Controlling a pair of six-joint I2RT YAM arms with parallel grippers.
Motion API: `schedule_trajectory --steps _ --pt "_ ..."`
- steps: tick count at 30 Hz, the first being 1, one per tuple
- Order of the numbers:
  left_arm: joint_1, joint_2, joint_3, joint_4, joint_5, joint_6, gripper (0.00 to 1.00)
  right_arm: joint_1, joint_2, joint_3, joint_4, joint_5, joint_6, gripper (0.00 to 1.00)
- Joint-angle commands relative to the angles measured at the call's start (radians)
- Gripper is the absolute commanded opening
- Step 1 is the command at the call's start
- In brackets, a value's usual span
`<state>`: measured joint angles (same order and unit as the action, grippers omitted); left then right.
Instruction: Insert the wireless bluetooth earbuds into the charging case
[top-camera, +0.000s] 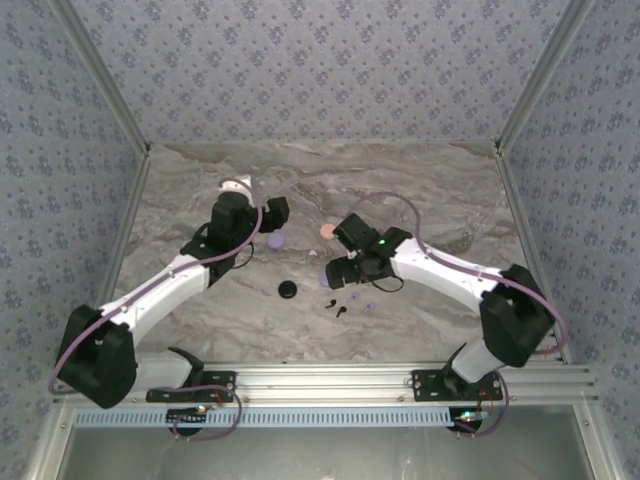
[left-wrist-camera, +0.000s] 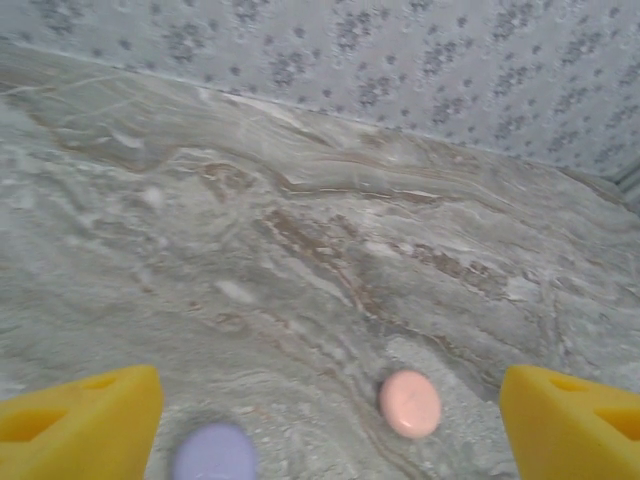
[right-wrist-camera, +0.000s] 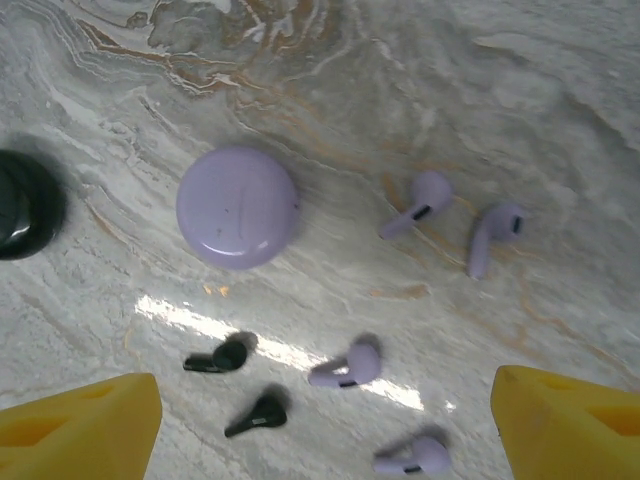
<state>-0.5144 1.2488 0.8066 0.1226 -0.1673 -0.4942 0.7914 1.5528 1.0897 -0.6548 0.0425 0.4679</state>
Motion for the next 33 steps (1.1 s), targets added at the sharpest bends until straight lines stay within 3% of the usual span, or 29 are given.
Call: schedule_trajectory --steps 1,12,23,33 --pt "0.024 -0.067 -0.028 -0.042 -0.067 0.023 0.88 0.032 0.075 0.075 0.001 0.051 0.009 0.88" --pt "0.051 -0.134 -0.072 -0.07 -0.075 0.011 0.9 0.074 0.314 0.222 -0.001 0.086 0.014 0.86" --pt "0.051 -0.133 -0.064 -0.093 -0.084 0.023 0.9 0.075 0.4 0.24 0.016 0.011 0.02 0.74" --pt "0.051 -0.129 -0.065 -0.093 -0.082 0.021 0.9 0.089 0.45 0.288 0.001 0.035 -0.017 0.68"
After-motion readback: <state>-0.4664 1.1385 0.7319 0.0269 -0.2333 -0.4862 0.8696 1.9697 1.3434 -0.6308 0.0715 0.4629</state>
